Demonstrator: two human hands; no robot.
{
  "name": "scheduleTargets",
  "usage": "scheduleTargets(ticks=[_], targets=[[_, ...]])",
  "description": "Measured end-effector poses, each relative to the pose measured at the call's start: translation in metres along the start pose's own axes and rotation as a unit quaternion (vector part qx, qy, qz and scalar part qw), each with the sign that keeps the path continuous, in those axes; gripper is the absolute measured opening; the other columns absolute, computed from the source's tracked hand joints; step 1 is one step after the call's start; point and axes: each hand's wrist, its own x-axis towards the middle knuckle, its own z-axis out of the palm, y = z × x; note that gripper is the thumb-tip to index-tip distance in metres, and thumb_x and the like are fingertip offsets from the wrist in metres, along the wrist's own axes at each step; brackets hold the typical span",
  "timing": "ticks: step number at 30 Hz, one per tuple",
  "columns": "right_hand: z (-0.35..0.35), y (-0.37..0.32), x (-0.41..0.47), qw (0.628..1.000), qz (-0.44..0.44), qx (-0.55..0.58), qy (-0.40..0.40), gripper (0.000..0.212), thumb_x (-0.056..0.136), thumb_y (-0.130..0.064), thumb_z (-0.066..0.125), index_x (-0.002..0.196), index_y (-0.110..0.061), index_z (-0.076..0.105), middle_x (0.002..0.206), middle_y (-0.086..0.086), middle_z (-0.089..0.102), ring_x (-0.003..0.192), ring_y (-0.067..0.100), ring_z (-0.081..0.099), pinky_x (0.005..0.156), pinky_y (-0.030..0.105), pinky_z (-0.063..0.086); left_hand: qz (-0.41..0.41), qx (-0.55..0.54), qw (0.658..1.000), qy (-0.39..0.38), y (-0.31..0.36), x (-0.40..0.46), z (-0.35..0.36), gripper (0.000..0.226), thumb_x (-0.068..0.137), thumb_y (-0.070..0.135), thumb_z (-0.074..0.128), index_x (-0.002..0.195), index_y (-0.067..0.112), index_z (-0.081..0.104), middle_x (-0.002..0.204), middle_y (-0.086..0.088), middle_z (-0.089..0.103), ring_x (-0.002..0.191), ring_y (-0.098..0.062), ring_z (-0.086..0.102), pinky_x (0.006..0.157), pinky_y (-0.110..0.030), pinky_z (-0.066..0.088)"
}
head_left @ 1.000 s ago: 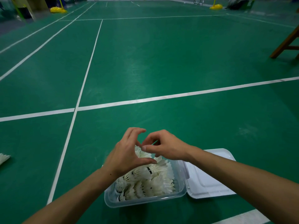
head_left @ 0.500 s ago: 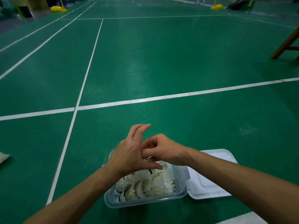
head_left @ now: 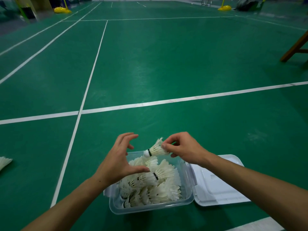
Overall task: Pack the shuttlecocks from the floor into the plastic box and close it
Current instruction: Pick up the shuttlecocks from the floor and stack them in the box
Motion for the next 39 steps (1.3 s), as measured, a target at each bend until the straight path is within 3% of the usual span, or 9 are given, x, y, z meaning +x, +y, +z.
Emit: scheduleTargets(ticks=[4,9,13,16,21,30,34,39], targets=[[-0.001,0.02,0.004,0.998,0.003,-0.057,0.034,0.016,0.099,-0.026,0.074,0.098,-0.012,0.08,0.088,-0.004,0.078,0.081,0.013,0.075,0.075,0.032,0.065,-0.02,-0.006,0.999,-0.037,-0.008,-0.015,0.008,0.106,0.059,0.085,0.079,0.146,0.035,0.043,0.13,0.035,0.04,0.115,0.014,0.047,0.087,-0.012,0.049],[0.013,0.024,0.006,0.992,-0.014,-0.122,0.019,0.016,0.099,-0.03,0.075,0.102,-0.016,0.082,0.089,-0.016,0.075,0.073,-0.005,0.068,0.071,0.015,0.053,-0.048,-0.018,0.997,-0.054,-0.013,-0.019,0.027,0.098,0.062,0.09,0.073,0.141,0.038,0.048,0.127,0.029,0.056,0.112,0.005,0.056,0.093,-0.026,0.054],[0.025,0.02,0.008,0.984,-0.034,-0.174,-0.004,0.015,0.098,-0.031,0.075,0.101,-0.019,0.083,0.094,-0.011,0.077,0.083,-0.001,0.069,0.081,0.027,0.058,-0.05,-0.014,0.997,-0.059,-0.014,-0.017,0.033,0.096,0.065,0.091,0.07,0.141,0.038,0.049,0.127,0.029,0.059,0.112,0.005,0.057,0.094,-0.029,0.054],[0.031,0.017,0.01,0.978,-0.051,-0.199,-0.037,0.017,0.099,-0.029,0.073,0.105,-0.016,0.082,0.105,-0.004,0.08,0.09,0.005,0.07,0.085,0.028,0.058,-0.044,0.002,0.997,-0.064,-0.014,-0.015,0.034,0.096,0.065,0.093,0.067,0.143,0.04,0.047,0.129,0.03,0.06,0.113,0.007,0.057,0.096,-0.029,0.053],[0.036,0.021,0.017,0.98,-0.041,-0.189,-0.047,0.016,0.098,-0.028,0.075,0.107,-0.016,0.083,0.104,-0.004,0.08,0.091,0.005,0.071,0.089,0.031,0.06,-0.038,0.029,0.996,-0.074,-0.015,-0.012,0.036,0.098,0.064,0.097,0.062,0.144,0.043,0.044,0.132,0.03,0.058,0.115,0.007,0.055,0.097,-0.029,0.052],[0.045,0.038,0.021,0.984,-0.012,-0.164,-0.068,0.013,0.096,-0.028,0.078,0.105,-0.02,0.084,0.1,-0.008,0.081,0.092,0.005,0.073,0.091,0.034,0.062,-0.001,0.081,0.993,-0.083,-0.017,-0.013,0.041,0.082,0.075,0.085,0.066,0.143,0.044,0.047,0.139,0.03,0.054,0.12,0.008,0.049,0.103,-0.023,0.045],[0.041,0.036,0.02,0.989,-0.018,-0.135,-0.062,0.014,0.097,-0.028,0.077,0.106,-0.021,0.084,0.098,-0.012,0.08,0.088,0.001,0.072,0.084,0.024,0.059,0.013,0.089,0.994,-0.059,-0.015,-0.015,0.041,0.076,0.078,0.078,0.07,0.141,0.041,0.049,0.14,0.028,0.053,0.12,0.008,0.048,0.104,-0.022,0.045],[0.034,0.033,0.016,0.988,-0.047,-0.135,-0.05,0.015,0.098,-0.027,0.075,0.11,-0.022,0.083,0.104,-0.012,0.08,0.094,-0.003,0.071,0.088,0.018,0.057,0.023,0.065,0.996,-0.051,-0.017,-0.016,0.036,0.077,0.077,0.082,0.068,0.14,0.04,0.05,0.136,0.027,0.048,0.116,0.006,0.052,0.096,-0.024,0.051]])
